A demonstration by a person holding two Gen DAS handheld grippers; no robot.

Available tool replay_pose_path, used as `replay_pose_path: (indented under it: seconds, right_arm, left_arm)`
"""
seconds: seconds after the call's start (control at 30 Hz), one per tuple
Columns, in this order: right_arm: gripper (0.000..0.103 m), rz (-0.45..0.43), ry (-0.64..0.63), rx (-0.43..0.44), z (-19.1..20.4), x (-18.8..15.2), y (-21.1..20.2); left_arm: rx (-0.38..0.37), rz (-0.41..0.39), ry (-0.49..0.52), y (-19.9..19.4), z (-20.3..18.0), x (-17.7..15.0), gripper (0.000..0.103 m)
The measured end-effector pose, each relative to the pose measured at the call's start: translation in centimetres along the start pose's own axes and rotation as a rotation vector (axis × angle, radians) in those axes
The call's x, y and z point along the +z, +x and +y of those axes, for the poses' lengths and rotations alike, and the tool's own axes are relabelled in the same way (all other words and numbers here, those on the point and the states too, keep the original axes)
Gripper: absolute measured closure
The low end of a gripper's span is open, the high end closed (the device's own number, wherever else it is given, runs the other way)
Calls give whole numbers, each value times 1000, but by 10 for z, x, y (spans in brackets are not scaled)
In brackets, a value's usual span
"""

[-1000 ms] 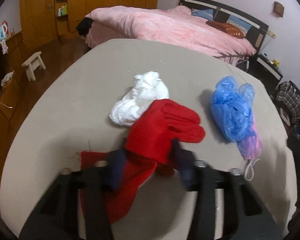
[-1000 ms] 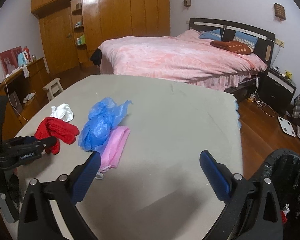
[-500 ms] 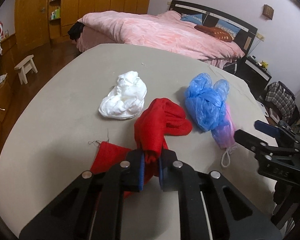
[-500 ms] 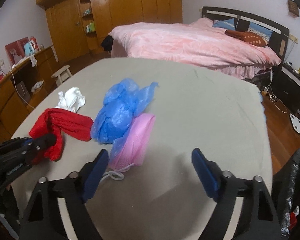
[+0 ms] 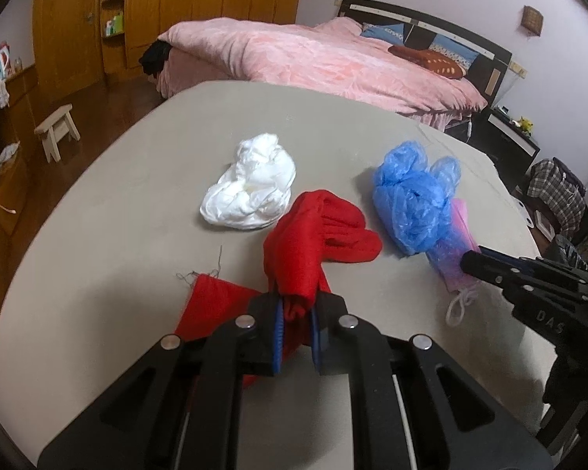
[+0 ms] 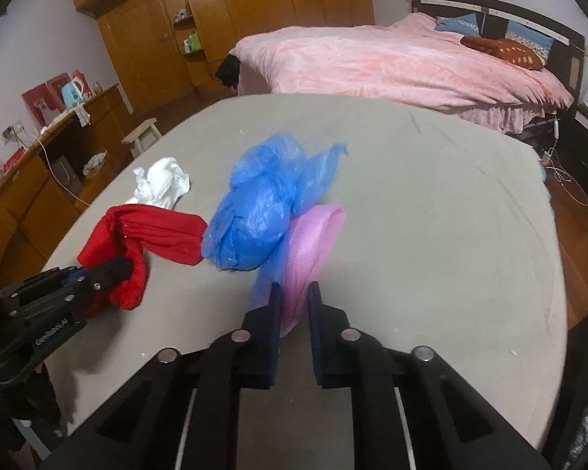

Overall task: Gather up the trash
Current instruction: 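Grasp the pink mask with the right gripper while the left holds the glove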

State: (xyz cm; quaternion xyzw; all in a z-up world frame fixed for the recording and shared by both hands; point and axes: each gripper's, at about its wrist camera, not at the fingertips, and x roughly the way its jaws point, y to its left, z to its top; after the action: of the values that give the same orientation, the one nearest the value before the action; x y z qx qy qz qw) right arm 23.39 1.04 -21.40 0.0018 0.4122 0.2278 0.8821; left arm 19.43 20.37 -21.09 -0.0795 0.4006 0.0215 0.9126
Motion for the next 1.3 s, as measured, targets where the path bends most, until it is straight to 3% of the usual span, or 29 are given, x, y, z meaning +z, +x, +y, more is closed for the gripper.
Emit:
replay_pose_path:
  seconds: [0.23,0.33,0.5,0.6,0.67,1.0,1.03,1.07,1.17,1.3]
  right_arm:
    - [90,-48,29,-12,-13,3,-34]
    - [95,-68,42,-14,-19,2,-47]
    - [94,-67,25,-36,-22,0,-50]
    - [79,-31,41,-43,-27,-4,-38]
    - [57,-32,48,-60,-31,-8,-32]
    - [54,42,60,-50,-33,-11,8]
    - [58,36,51,-49,-32,-11,9]
    - [74,36,47,-30,-30,-10,9]
    - [91,36,36,12,-27,-10,3]
    - [92,-1,63,26,-32,-8,-18]
  left_arm:
    - [-18,-45,23,-23,-20,5,93]
    - [-29,-63,40,-33,-32,7,93]
    - [-41,-79,62,-42,-47,6,93]
    - [-41,-66,63,-38,-50,1,93]
    - [-37,-52,61,-34,-49,-2,93]
    - [-7,-12,43,-15,-38,-9,93]
    - [-6,-11,43,-15,-38,-10,93]
    - [-5,-11,44,-14,-38,-10,93]
    - [-3,-10,42,-14,-36,-10,93]
    - [-2,-28,49,-20,-39,-8,93]
